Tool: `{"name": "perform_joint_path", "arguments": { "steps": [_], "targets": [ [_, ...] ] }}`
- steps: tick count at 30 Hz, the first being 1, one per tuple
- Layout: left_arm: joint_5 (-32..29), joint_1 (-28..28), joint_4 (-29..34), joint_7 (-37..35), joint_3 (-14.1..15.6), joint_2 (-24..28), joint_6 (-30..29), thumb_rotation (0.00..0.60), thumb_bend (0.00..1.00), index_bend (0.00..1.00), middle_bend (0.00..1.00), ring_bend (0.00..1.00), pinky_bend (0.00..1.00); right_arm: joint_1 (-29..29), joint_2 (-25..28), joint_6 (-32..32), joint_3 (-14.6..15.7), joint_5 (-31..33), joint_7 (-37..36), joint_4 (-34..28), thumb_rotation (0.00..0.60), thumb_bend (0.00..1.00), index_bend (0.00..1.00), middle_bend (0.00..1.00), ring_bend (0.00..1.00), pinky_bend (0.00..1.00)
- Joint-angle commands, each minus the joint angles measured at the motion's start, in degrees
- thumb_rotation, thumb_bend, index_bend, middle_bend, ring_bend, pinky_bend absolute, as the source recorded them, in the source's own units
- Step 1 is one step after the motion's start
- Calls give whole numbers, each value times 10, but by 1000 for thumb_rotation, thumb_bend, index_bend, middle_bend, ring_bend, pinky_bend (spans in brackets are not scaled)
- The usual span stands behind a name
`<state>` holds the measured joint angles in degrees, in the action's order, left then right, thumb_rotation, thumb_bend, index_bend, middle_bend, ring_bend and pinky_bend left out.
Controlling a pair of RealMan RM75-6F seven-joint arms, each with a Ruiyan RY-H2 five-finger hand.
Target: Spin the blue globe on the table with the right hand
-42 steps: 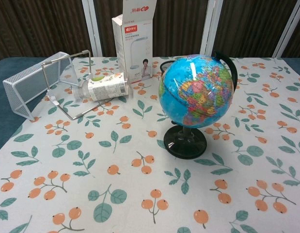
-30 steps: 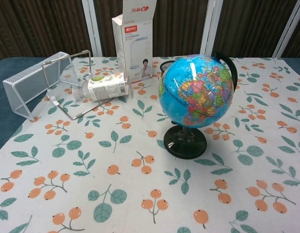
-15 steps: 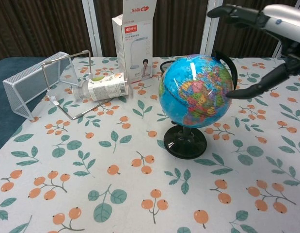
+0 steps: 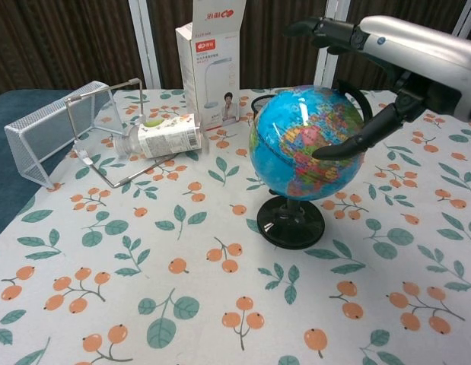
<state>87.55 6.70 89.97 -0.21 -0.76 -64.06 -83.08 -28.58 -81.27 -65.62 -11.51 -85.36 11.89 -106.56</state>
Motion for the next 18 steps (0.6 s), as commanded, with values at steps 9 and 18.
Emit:
{"name": "perform_joint_path", "arguments": {
  "steps": [9,18],
  "targets": [
    [-4,3,4,8,0,0,8,600,388,0,0,0,0,-1,11,-9,3,22,0,10,600,22,0,0,0,0],
    [-9,1,5,15,-2,-2,5,600,389,0,0,0,0,-1,23,-8,7,41,-16,31,600,22,0,0,0,0]
  ]
}}
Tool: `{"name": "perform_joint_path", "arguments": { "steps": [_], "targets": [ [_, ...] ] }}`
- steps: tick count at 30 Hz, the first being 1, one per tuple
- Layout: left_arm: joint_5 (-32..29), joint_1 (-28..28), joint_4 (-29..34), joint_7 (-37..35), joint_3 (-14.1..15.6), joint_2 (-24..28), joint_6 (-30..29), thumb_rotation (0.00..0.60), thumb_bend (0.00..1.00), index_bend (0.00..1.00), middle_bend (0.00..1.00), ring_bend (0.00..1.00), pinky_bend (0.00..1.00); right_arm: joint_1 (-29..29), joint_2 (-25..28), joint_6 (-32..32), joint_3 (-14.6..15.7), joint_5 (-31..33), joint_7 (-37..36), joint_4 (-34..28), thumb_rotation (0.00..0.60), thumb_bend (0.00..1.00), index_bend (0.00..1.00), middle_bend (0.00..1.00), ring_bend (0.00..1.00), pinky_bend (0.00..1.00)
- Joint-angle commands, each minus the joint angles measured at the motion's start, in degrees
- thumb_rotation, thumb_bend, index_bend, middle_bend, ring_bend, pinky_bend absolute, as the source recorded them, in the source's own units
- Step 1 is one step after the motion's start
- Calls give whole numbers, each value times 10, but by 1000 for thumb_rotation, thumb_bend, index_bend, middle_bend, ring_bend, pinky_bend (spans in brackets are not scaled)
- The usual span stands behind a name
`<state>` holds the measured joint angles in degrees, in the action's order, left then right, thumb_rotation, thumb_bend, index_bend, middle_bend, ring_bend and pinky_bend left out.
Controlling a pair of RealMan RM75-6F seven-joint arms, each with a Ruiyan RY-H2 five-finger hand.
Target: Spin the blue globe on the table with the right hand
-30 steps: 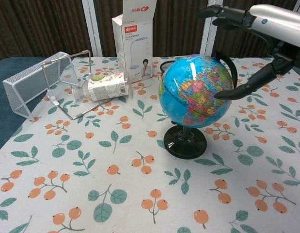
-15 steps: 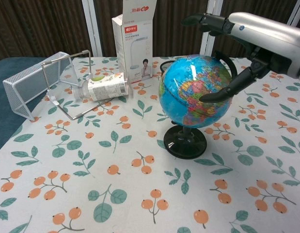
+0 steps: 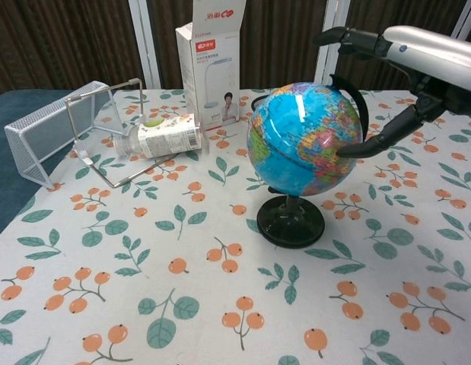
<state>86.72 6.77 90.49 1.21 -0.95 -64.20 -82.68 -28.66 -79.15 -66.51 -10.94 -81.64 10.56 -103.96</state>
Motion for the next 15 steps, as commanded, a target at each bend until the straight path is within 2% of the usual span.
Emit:
{"name": "perform_joint_path", "arguments": {
  "steps": [1,15],
  "targets": [
    [-1,0,0,2,0,-1,2,600,388,0,0,0,0,0,4,1,1,6,-3,9,600,22,0,0,0,0],
    [-9,6,-8,11,-5,-9,10,600,389,0,0,0,0,-12,-6,3,-7,39,4,65,600,22,0,0,0,0]
  ]
}}
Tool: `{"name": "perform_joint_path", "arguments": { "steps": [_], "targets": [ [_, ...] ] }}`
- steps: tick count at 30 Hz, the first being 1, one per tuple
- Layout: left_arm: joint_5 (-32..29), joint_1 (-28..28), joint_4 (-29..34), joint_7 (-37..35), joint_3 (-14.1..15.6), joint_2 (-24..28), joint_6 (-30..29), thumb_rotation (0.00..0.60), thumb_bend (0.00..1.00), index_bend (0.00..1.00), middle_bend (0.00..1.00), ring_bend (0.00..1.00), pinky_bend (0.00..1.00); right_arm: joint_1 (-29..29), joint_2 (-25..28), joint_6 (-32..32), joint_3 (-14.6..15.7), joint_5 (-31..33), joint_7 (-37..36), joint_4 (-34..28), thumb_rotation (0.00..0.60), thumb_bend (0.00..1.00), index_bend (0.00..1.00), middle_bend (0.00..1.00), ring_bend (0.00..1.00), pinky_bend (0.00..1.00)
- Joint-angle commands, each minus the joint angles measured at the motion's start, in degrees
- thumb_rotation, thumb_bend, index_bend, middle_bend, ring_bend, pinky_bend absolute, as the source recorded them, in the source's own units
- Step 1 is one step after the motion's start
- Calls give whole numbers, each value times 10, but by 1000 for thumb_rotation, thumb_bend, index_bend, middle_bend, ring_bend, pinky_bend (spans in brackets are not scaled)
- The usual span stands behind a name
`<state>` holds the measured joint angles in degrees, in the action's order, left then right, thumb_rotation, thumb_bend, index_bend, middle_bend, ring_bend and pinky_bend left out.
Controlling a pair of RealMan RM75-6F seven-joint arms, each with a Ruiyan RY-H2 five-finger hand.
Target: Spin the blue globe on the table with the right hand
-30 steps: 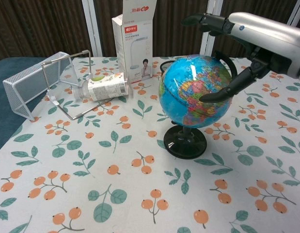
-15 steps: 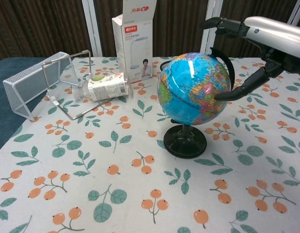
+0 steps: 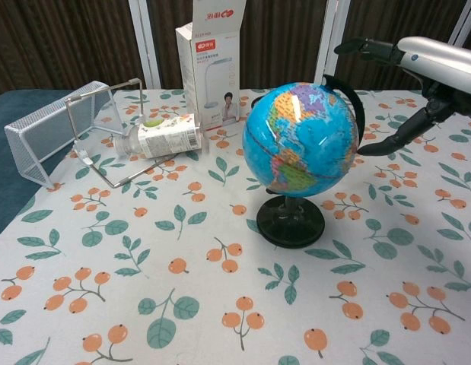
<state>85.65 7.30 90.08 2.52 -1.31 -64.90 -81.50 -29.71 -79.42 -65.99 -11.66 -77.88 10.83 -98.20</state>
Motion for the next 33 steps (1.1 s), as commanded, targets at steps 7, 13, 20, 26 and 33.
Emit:
{"name": "perform_joint_path", "arguments": {
  "steps": [7,13,20,26,33],
  "targets": [
    [1,-2,-7,-2,-2,-4,-7,600,392,0,0,0,0,27,27,-32,32,-37,-25,-9,600,22,0,0,0,0],
    [6,-2,-3,1,1,-4,-7,600,392,0,0,0,0,51,58,-62,73,-104,-51,-39,600,22,0,0,0,0],
    [11,-3,-2,-6,4,0,-8,600,392,0,0,0,0,40,56,-64,70,-138,-33,-81,600,22,0,0,0,0],
    [12,-5,0,-8,5,4,-12,600,392,0,0,0,0,19,25,-43,42,-103,4,-93,600,22,0,0,0,0],
    [11,-8,4,-7,6,7,-15,600,392,0,0,0,0,4,-4,-29,23,-68,16,-83,600,22,0,0,0,0]
  ]
}}
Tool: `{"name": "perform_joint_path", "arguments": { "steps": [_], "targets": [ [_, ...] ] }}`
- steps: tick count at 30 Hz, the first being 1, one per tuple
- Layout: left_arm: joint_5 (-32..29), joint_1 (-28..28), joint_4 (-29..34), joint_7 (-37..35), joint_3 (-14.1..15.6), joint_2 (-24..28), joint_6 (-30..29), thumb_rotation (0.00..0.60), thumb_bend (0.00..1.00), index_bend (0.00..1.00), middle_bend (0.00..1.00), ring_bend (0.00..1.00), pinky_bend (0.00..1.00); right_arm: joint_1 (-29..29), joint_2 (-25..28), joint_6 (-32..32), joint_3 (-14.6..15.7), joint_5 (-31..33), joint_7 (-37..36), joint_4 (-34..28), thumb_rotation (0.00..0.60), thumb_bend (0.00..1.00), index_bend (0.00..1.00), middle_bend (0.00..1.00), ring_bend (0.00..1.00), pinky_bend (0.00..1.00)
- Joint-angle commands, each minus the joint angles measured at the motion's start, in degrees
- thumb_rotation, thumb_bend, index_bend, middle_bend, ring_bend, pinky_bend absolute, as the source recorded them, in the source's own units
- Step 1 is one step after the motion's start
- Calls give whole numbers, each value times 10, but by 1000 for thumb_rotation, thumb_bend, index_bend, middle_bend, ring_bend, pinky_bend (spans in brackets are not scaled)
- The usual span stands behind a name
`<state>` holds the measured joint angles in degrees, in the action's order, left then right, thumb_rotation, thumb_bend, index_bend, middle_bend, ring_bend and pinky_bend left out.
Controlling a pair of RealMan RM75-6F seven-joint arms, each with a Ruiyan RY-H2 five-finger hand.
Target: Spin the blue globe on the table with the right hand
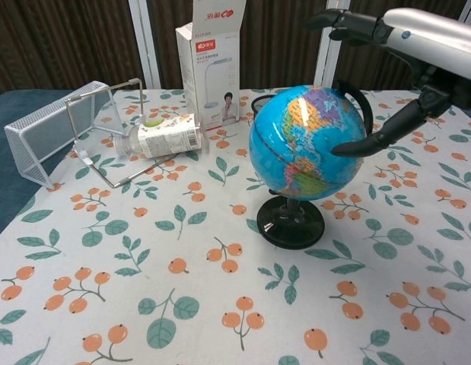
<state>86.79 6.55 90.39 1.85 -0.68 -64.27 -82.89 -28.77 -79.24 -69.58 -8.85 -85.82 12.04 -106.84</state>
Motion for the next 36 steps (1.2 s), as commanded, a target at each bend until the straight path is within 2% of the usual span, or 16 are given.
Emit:
{"name": "perform_joint_path", "arguments": {
  "steps": [1,19,36],
  "targets": [
    [-1,-1,1,0,-1,1,-2,600,392,0,0,0,0,-7,-7,9,-6,16,5,5,600,22,0,0,0,0],
    [-3,2,0,10,0,-3,8,600,394,0,0,0,0,-8,4,14,-9,49,-5,32,600,22,0,0,0,0],
    [-22,8,-3,27,-5,-10,24,600,393,0,0,0,0,-25,-10,39,-28,107,-4,109,600,22,0,0,0,0]
  ]
}}
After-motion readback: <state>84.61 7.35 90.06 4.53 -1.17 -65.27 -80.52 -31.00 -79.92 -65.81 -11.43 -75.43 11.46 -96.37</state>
